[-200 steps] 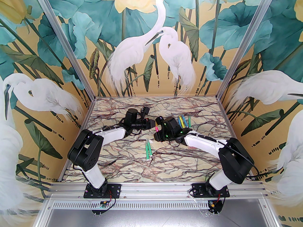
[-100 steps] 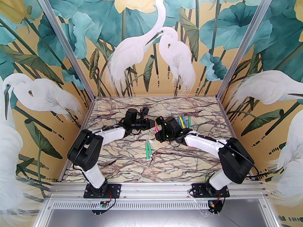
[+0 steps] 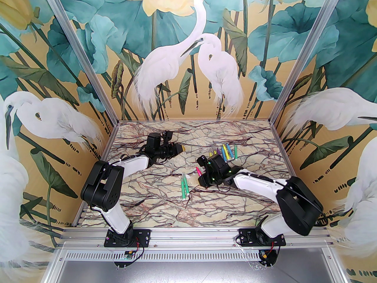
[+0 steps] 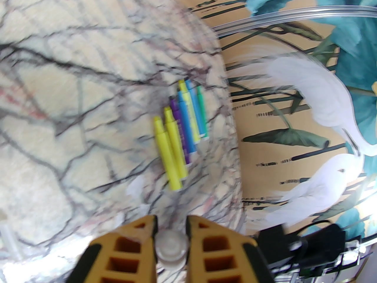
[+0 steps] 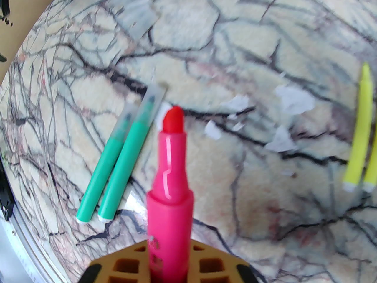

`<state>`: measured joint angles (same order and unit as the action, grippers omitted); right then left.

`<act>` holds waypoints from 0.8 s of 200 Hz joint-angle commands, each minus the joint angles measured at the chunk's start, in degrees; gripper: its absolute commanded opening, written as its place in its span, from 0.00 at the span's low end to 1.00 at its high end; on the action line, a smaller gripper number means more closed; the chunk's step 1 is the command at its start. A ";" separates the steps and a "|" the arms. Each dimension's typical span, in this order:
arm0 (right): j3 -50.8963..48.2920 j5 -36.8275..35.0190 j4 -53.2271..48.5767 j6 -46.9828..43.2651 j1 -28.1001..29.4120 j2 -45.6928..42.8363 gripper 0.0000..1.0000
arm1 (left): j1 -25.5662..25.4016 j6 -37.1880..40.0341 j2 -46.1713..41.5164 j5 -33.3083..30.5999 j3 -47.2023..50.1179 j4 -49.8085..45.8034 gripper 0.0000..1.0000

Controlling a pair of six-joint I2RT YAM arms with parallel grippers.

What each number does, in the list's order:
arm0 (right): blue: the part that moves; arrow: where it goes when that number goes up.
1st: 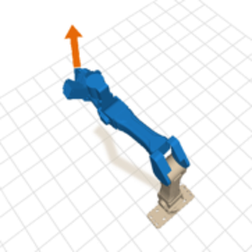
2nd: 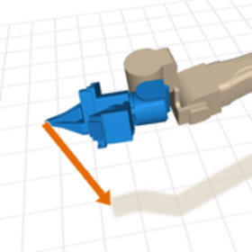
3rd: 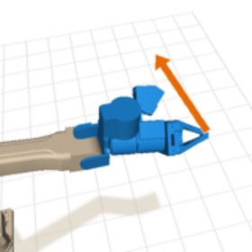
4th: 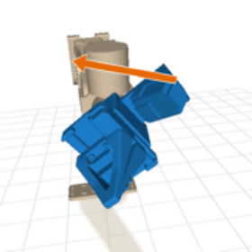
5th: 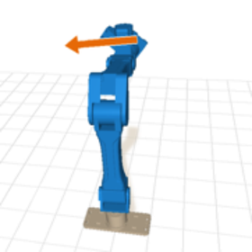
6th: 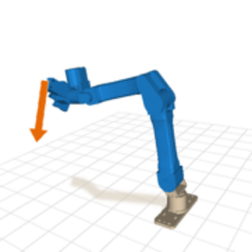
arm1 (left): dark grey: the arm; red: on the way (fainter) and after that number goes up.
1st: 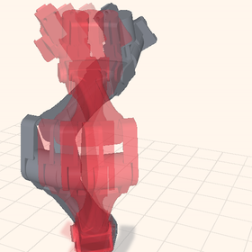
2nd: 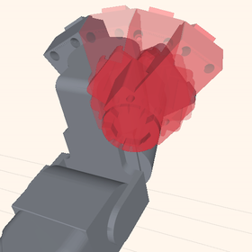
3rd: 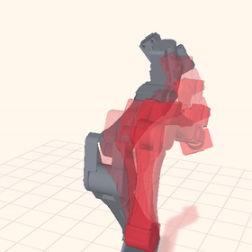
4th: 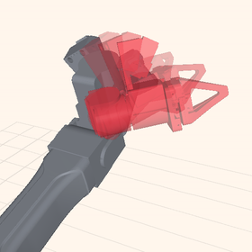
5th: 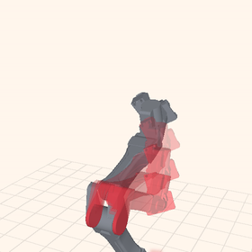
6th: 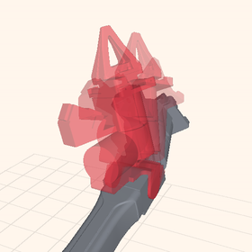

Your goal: Open the pen caps

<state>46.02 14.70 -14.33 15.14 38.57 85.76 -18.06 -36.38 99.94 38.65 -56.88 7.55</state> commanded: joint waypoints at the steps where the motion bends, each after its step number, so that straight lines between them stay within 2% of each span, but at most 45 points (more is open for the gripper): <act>1: 1.83 -6.91 -0.35 2.64 -2.41 0.95 0.00 | -0.17 6.61 -0.81 -3.54 -3.00 -11.26 0.00; 28: 5.36 -11.50 -1.31 4.54 -4.95 4.87 0.00 | -2.63 14.84 0.29 -14.44 -8.63 -28.37 0.00; 48: 8.38 -13.95 -1.59 5.14 -5.68 8.02 0.00 | -3.58 17.14 1.71 -19.60 -11.86 -35.32 0.00; 85: 14.75 -20.72 -5.56 6.04 -5.87 15.44 0.00 | -4.68 18.53 4.43 -26.63 -15.72 -41.47 0.00; 124: 17.49 -22.43 -5.95 6.22 -5.87 20.09 0.01 | -5.96 19.03 7.66 -29.58 -18.06 -44.37 0.01; 160: 19.13 -23.62 -6.92 6.49 -5.83 22.61 0.06 | -6.54 18.97 9.66 -30.69 -19.04 -45.36 0.03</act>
<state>62.92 -6.50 -19.59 20.71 32.82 106.85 -24.12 -18.37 107.81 10.61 -73.73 -34.72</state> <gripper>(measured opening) 0.168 0.164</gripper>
